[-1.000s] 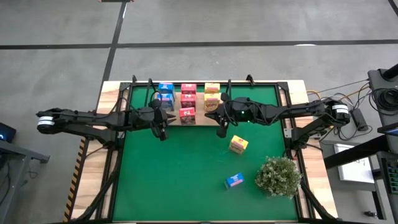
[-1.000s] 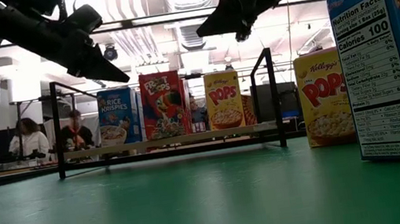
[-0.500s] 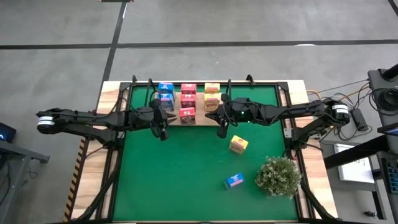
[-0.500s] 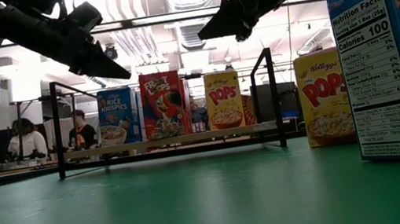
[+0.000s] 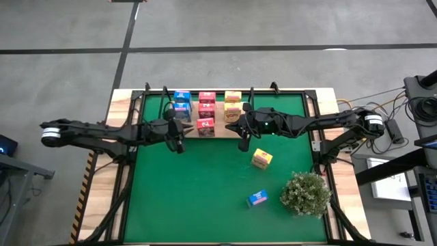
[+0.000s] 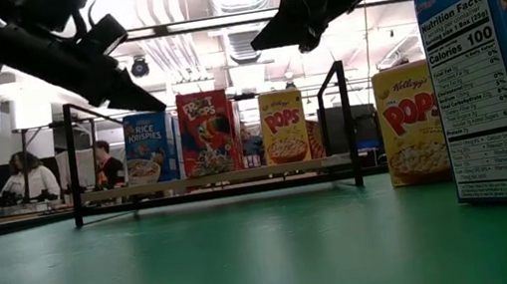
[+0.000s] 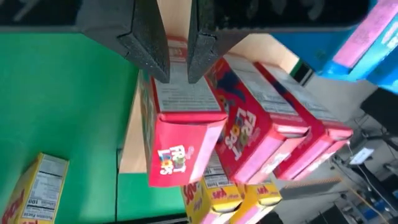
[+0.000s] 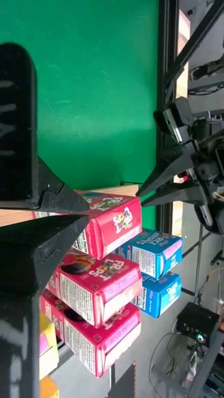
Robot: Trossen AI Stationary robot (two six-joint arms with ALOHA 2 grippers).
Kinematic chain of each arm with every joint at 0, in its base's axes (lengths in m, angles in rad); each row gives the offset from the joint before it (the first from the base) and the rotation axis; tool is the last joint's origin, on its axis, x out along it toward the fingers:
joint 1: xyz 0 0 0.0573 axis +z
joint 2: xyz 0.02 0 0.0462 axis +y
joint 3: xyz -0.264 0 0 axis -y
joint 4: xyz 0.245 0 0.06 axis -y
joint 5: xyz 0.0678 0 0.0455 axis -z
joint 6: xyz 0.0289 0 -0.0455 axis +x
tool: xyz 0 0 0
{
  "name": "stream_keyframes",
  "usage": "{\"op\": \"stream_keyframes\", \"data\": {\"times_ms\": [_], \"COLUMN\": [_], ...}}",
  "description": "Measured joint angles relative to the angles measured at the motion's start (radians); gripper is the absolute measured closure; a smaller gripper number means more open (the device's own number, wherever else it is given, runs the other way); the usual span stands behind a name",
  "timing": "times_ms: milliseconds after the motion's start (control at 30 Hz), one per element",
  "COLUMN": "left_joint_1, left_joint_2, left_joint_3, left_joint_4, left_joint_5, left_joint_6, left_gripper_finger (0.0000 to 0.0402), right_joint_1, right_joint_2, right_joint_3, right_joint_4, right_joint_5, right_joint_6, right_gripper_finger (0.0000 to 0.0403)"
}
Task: Stack cereal on shelf
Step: Put the red cereal box on the shelf aligned with the other red cereal box
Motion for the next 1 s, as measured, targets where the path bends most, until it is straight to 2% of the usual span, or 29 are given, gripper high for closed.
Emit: {"op": "stream_keyframes", "data": {"times_ms": [500, 867, 933, 1000], "left_joint_1": [0.026, 0.039, 0.039, 0.039], "left_joint_2": [0.143, 0.135, 0.127, 0.127], "left_joint_3": [-0.005, -0.005, -0.005, -0.005], "left_joint_4": [0.172, 0.089, 0.054, 0.045], "left_joint_5": [-0.002, 0.004, 0.059, 0.17], "left_joint_6": [0.021, -0.033, -0.046, -0.047], "left_gripper_finger": [0.0362, 0.0362, 0.0362, 0.0362], "right_joint_1": [0.0, 0.0, 0.0, -0.001], "right_joint_2": [0.0, 0.0, 0.008, 0.02], "right_joint_3": [0.0, 0.0, 0.0, 0.0], "right_joint_4": [0.0, -0.019, -0.019, -0.017], "right_joint_5": [0.0, 0.0, 0.0, 0.002], "right_joint_6": [0.005, 0.09, 0.1, 0.11], "right_gripper_finger": [0.0394, 0.0394, 0.0394, 0.0394]}}
